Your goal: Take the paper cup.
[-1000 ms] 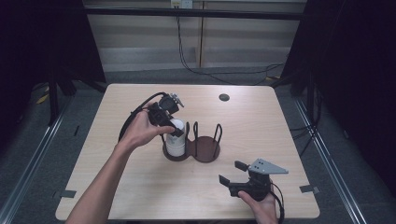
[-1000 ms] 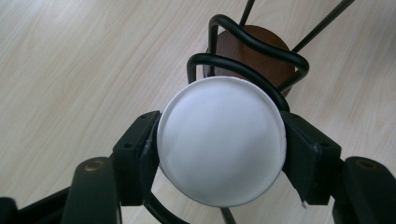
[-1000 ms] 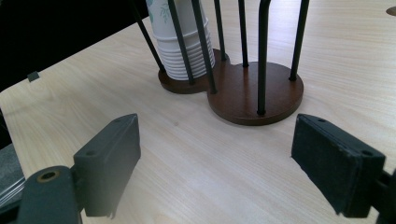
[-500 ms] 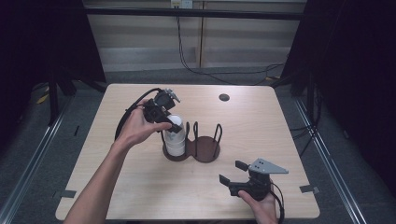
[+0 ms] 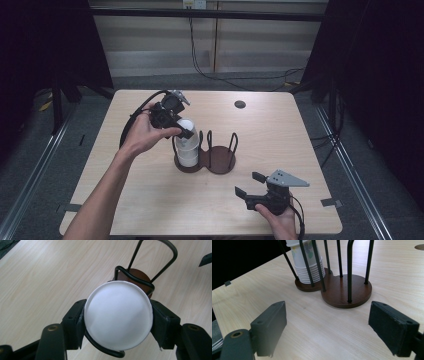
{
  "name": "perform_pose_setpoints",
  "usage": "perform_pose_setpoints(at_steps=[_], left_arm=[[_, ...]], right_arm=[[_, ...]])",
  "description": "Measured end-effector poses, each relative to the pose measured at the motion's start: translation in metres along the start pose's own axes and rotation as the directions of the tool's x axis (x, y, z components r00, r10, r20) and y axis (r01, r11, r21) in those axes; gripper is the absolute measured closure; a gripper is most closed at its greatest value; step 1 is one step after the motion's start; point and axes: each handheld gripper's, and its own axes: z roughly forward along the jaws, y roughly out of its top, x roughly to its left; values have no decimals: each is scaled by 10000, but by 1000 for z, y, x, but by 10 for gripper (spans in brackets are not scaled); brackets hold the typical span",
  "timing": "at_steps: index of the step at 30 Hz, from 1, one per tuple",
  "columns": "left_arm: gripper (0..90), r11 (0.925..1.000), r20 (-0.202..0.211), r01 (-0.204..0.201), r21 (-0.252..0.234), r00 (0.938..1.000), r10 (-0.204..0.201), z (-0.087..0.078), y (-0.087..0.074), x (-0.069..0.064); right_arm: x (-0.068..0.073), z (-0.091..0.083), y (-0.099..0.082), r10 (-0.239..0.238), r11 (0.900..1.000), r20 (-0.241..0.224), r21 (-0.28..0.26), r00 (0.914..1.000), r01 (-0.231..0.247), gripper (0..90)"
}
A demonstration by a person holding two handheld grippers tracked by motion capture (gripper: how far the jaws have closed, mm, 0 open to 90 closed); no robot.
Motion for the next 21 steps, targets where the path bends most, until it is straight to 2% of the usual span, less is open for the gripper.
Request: perform_pose_setpoints(at_steps=[2,5,6,10,12,14,20,21], left_arm=[[368,9999,120,-13,-105,9999,14,-3,0,0],[368,9998,119,-56,-190,9999,58,-7,-1,-1],[369,9994,112,60,-350,9999,-56,-8,-1,-2],[369,9992,71,-114,-394,9999,117,-14,-1,-2],[369,9983,49,-24,-583,10000,27,-17,-1,-2],[369,9981,15,-116,-612,9999,117,-19,-1,-2],[369,9929,72,86,-1188,9999,-78,-27,-4,-3],[368,9923,135,-1,-1239,9999,18,-29,-4,-3]], right_arm=[[0,0,0,-6,10000,-2,-2,10000,6,142],[0,0,0,-7,10000,3,25,10000,7,142],[0,0,0,5,10000,-20,30,10000,-5,141],[0,1,0,-13,10000,-20,70,10000,13,141],[-1,1,0,35,10000,10,69,10000,-35,141],[-1,0,0,48,10000,26,11,10000,-48,141],[-1,0,0,23,10000,23,-15,10000,-23,140],[-1,0,0,24,10000,23,-20,10000,-24,140]])
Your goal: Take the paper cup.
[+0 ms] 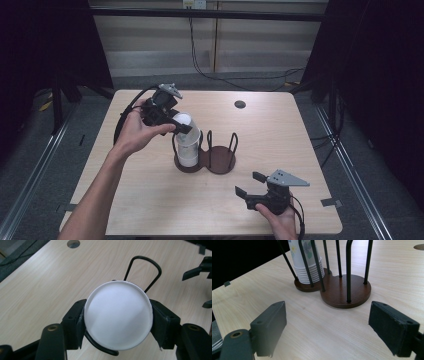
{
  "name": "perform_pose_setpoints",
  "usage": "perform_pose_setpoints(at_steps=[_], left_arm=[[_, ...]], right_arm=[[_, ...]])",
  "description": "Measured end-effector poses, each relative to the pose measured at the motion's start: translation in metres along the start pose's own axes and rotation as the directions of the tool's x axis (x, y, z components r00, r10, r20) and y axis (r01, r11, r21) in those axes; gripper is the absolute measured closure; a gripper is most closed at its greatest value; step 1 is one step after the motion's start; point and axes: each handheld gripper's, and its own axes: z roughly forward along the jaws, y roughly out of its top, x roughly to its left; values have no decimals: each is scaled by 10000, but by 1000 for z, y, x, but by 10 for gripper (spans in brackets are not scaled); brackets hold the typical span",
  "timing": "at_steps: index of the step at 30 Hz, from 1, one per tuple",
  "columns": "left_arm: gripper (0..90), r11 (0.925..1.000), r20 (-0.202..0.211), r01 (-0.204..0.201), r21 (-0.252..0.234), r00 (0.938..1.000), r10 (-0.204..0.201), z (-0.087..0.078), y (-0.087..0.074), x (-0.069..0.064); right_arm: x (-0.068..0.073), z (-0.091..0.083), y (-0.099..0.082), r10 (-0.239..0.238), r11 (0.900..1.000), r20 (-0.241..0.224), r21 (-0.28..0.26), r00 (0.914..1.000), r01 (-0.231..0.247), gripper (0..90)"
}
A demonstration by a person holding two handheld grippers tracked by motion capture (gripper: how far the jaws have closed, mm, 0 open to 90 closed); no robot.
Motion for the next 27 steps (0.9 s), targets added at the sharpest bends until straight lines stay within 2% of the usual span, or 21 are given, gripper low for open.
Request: perform_pose_setpoints(at_steps=[1,6,7,11,12,13,15,27], left_arm=[[369,10000,0,0,0,10000,0,0,0,0],[369,9965,108,46,-831,9999,-37,-10,-4,-3],[369,9965,108,46,-831,9999,-37,-10,-4,-3],[369,9897,86,36,-1434,10000,-24,-16,-8,-8],[369,9865,89,183,-1625,9998,-171,-18,-9,-9],[369,9865,89,183,-1625,9998,-171,-18,-9,-9],[369,9799,227,280,-1975,9995,-240,-20,-13,-11],[370,9686,381,320,-2467,9990,-233,-24,-24,-23]], right_arm=[[0,0,0,0,10000,0,0,10000,0,140],[0,0,0,15,10000,-8,32,10000,-15,140],[0,0,0,15,10000,-8,32,10000,-15,140],[-1,0,0,61,10000,-27,25,10000,-61,140],[-1,0,0,65,10000,-26,20,10000,-65,140],[-1,0,0,65,10000,-26,20,10000,-65,140],[-1,0,0,80,10000,-36,9,10000,-80,140],[0,1,0,22,10000,-144,14,9999,-22,143]])
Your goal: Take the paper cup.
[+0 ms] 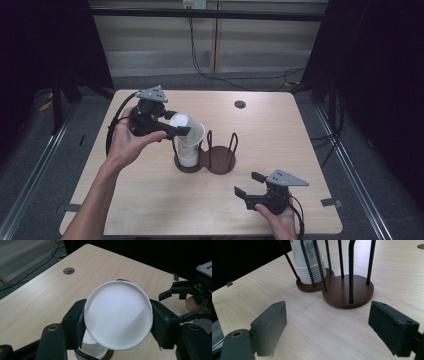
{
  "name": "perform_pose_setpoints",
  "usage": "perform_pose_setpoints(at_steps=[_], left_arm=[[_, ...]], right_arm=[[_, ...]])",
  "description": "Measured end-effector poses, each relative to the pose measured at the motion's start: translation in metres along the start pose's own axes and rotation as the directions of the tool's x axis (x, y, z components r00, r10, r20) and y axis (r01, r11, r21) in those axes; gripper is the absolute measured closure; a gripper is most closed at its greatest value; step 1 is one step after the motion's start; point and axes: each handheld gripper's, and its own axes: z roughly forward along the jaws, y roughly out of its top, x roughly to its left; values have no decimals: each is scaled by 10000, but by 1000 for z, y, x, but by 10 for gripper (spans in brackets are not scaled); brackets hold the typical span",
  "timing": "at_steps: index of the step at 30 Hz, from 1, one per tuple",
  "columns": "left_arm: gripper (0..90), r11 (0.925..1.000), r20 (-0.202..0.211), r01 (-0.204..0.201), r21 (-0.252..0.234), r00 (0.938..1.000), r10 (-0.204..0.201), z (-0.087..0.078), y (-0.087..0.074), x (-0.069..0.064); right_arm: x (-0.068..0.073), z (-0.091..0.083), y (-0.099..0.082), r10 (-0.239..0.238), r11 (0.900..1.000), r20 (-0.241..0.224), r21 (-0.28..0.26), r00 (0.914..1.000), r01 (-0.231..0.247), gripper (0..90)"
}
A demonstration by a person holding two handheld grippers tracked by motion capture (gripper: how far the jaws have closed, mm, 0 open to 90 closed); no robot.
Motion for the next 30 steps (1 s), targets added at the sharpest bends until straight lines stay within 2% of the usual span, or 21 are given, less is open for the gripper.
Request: perform_pose_setpoints(at_steps=[5,11,13,16,21,26,29,30], left_arm=[[371,9999,-79,81,-103,9999,-82,-2,-11,-7],[371,9990,64,165,-411,9998,-162,-4,-24,-13],[371,9984,205,163,-535,9997,-153,-4,-28,-18],[371,9990,319,61,-454,9995,-47,1,-34,-24],[370,9983,628,60,-580,9980,-24,7,-42,-29],[370,9984,1150,-47,-561,9933,112,15,-49,-36],[370,9992,1240,-49,-408,9922,100,20,-51,-39],[370,9983,1159,-119,-569,9931,184,19,-53,-40]], right_arm=[[0,0,0,40,10000,-80,-1,10000,-40,149],[0,0,0,63,10000,-143,40,9999,-62,152],[1,1,0,27,10000,4,67,10000,-27,153],[3,1,0,-22,10000,-140,63,9999,23,152],[7,2,2,-84,10000,-374,43,9993,85,142],[13,4,5,-233,9997,-631,14,9977,235,139],[15,3,13,-518,9987,-620,-24,9967,518,149],[16,3,16,-560,9984,-611,-34,9966,559,156]])
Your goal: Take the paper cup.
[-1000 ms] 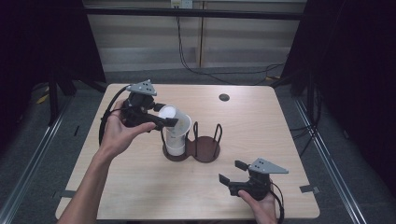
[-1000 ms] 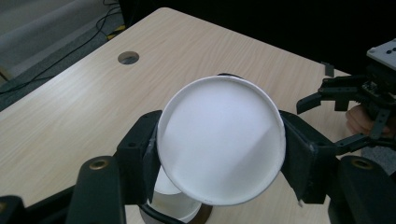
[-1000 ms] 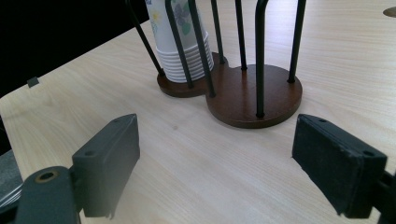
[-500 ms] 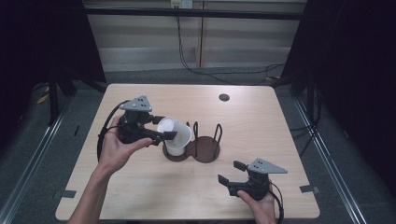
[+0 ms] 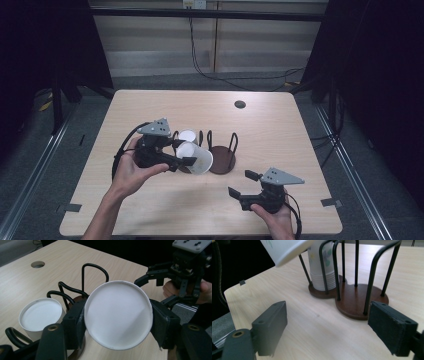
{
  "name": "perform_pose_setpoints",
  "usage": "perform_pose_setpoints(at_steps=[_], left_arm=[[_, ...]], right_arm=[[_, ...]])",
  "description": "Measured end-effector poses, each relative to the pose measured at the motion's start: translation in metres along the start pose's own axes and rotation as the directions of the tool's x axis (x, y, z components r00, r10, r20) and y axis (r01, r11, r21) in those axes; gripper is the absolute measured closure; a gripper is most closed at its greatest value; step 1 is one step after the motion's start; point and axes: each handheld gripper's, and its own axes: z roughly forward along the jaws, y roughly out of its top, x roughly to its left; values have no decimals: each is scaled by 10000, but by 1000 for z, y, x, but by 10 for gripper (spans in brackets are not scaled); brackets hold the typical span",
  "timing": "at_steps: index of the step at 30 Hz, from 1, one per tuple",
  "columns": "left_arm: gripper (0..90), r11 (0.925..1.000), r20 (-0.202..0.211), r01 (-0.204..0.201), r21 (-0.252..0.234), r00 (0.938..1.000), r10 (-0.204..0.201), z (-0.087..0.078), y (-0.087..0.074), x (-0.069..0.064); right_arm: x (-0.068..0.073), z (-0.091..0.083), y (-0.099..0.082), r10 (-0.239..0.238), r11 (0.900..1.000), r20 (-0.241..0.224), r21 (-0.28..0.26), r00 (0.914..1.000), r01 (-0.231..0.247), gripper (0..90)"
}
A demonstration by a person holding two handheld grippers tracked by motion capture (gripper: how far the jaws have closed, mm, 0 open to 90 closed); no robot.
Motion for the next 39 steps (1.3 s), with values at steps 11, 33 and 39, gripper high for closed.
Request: perform_pose_setpoints(at_steps=[11,33,39], left_arm=[[367,9988,633,308,384,9974,-332,10,-20,0],[367,9968,1309,478,643,9898,-559,16,-20,-5],[368,9962,1591,436,749,9857,-551,19,-20,-9]], right_arm=[[13,17,30,-617,9981,-736,40,9954,621,141],[28,57,44,-1376,9873,-2255,465,9645,1517,134],[29,63,40,-1490,9855,-2553,410,9553,1647,143]])
